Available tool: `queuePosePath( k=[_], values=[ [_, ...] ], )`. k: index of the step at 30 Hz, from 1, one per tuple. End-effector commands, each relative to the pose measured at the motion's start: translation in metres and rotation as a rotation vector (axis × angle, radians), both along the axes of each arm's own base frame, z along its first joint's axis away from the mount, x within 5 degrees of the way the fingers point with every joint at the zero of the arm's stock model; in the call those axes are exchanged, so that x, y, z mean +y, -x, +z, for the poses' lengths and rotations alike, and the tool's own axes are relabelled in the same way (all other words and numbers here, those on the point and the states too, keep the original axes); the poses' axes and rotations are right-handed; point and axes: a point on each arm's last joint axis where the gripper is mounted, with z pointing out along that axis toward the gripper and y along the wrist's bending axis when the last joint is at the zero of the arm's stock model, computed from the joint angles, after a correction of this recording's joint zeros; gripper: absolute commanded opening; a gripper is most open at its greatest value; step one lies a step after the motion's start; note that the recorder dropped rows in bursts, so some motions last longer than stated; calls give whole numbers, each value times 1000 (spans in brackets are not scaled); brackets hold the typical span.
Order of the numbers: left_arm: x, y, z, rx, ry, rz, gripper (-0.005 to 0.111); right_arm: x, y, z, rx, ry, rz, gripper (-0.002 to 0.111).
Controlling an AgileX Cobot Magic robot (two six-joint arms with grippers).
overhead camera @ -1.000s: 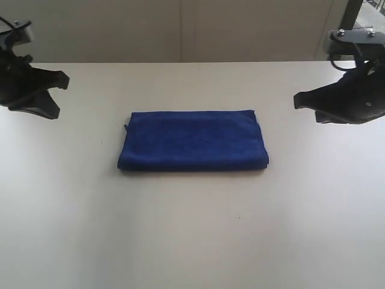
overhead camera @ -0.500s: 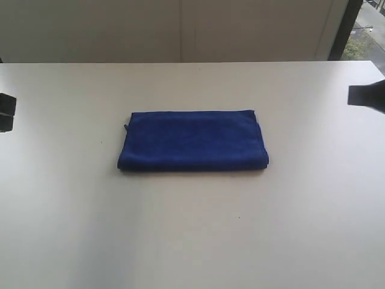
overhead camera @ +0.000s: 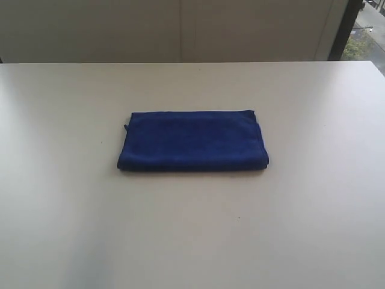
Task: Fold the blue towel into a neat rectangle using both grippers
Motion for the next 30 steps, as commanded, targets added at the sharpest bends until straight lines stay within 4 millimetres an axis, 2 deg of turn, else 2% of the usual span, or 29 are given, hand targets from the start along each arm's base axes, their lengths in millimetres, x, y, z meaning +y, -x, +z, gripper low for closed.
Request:
queuePosePath(
  k=[1, 11, 30],
  values=[
    [2, 4, -10, -36, -2, 19, 0, -1, 9, -1, -69, 14, -17, 0],
    [-1, 9, -21, 77, -10, -25, 0, 0, 10, -7, -21, 22, -8, 0],
    [-1, 9, -21, 79, -10, -26, 0, 0, 10, -7, -19, 22, -3, 0]
  ],
)
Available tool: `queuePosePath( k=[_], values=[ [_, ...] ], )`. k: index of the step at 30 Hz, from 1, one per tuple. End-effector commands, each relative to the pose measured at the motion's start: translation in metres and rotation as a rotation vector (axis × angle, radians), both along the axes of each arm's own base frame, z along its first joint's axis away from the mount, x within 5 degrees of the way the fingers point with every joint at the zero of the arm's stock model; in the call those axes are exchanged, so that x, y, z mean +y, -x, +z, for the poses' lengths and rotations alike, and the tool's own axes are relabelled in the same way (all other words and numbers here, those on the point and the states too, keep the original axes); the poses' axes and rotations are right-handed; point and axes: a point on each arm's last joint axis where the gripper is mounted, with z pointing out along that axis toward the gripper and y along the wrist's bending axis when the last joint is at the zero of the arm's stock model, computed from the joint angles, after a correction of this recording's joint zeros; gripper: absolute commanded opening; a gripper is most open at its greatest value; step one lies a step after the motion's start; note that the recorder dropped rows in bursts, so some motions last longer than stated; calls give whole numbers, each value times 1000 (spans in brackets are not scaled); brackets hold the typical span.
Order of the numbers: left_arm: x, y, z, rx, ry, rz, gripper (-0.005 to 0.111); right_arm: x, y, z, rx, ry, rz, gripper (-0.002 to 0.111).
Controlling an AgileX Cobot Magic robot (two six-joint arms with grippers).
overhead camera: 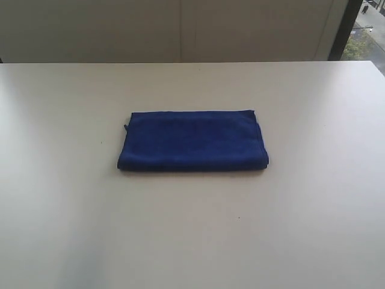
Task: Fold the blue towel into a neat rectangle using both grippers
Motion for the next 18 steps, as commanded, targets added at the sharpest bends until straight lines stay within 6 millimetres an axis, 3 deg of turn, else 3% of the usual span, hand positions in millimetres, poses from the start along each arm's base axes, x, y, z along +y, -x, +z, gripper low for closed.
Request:
queuePosePath(
  k=[1, 18],
  values=[
    [0, 1, -1, 5, 2, -1, 0, 0, 1, 0, -8, 5, -5, 0],
    [0, 1, -1, 5, 2, -1, 0, 1, 22, -3, -109, 10, 0, 0]
  ],
)
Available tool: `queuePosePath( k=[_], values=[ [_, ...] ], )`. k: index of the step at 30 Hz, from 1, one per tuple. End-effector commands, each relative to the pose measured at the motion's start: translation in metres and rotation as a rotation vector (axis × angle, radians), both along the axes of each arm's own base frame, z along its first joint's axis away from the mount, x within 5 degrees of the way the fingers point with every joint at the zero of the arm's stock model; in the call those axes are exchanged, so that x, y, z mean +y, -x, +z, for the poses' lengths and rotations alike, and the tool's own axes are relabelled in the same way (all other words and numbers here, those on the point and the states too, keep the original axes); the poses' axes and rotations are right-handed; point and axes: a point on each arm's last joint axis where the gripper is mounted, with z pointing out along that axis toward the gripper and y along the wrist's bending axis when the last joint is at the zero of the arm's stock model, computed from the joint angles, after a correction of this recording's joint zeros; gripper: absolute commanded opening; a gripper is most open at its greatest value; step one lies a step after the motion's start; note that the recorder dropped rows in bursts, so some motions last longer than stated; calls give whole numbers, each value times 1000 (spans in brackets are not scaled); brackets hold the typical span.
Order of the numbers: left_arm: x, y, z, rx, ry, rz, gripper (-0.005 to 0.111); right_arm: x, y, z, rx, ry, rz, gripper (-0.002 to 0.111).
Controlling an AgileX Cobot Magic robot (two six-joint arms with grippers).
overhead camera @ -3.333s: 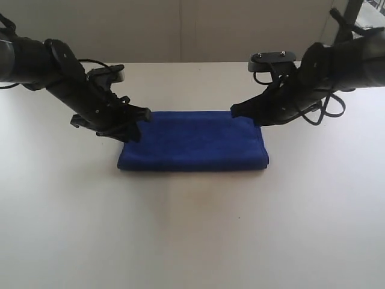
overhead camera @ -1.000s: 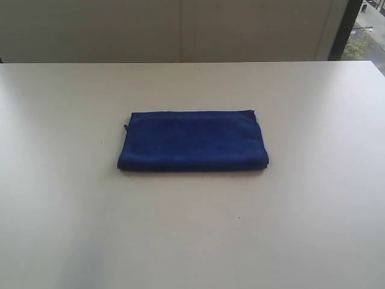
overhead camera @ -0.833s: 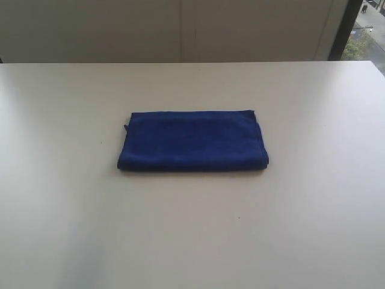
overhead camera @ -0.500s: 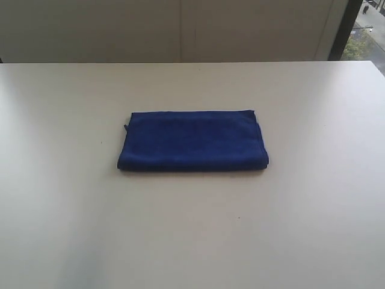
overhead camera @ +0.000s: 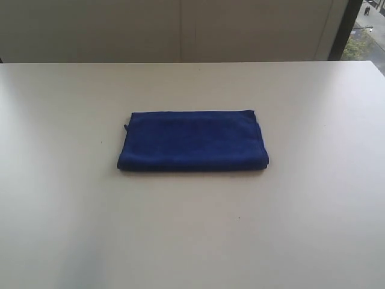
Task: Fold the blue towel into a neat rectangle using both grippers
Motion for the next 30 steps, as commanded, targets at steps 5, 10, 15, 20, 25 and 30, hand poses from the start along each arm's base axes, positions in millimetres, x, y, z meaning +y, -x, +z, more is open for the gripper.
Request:
queuePosePath(
  k=[5, 10, 15, 20, 25, 30],
  values=[
    [0, 1, -1, 5, 2, -1, 0, -1, -9, -31, 71, -1, -9, 0],
    [0, 1, -1, 5, 2, -1, 0, -5, -16, -62, 166, 26, -63, 0],
    [0, 1, -1, 5, 2, -1, 0, -9, -18, -78, 233, 47, -123, 0],
    [0, 1, -1, 5, 2, -1, 0, -10, -19, -87, 273, 73, -137, 0],
    [0, 1, -1, 5, 2, -1, 0, -11, -20, -92, 281, 70, -140, 0],
    [0, 1, -1, 5, 2, -1, 0, -14, -20, -98, 291, 29, -174, 0]
  ],
)
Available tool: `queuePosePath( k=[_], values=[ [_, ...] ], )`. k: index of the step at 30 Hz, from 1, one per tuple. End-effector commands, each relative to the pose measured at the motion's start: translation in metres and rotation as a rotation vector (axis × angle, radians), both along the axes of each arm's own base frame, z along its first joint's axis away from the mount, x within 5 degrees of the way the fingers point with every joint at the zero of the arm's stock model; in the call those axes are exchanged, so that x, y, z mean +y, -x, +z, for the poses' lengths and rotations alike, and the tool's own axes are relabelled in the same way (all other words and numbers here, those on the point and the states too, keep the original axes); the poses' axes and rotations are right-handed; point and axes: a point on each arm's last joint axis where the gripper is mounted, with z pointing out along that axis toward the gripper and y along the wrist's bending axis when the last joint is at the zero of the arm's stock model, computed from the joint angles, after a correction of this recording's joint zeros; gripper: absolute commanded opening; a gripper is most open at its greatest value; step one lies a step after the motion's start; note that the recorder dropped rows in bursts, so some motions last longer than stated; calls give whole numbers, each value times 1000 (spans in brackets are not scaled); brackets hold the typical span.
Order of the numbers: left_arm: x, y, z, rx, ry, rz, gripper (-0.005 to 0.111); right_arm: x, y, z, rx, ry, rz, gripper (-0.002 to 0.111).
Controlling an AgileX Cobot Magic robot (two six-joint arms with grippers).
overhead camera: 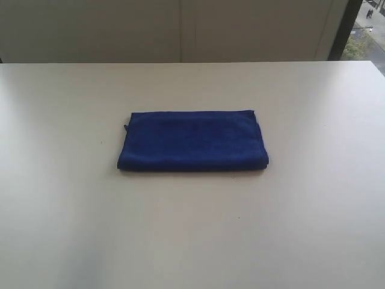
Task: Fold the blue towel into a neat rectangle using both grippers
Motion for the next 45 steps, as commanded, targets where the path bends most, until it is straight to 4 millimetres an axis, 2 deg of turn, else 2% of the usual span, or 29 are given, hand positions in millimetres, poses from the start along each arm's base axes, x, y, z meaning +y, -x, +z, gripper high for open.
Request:
queuePosePath(
  k=[1, 5, 16, 45],
  values=[
    [0, 1, -1, 5, 2, -1, 0, -4, 0, -6, -8, -31, -51, 0],
    [0, 1, -1, 5, 2, -1, 0, -4, -1, -11, -4, -48, -59, 0],
    [0, 1, -1, 5, 2, -1, 0, -5, -1, -9, -12, 29, -46, 0],
    [0, 1, -1, 5, 2, -1, 0, -5, -2, -9, -16, 33, -39, 0]
  ],
)
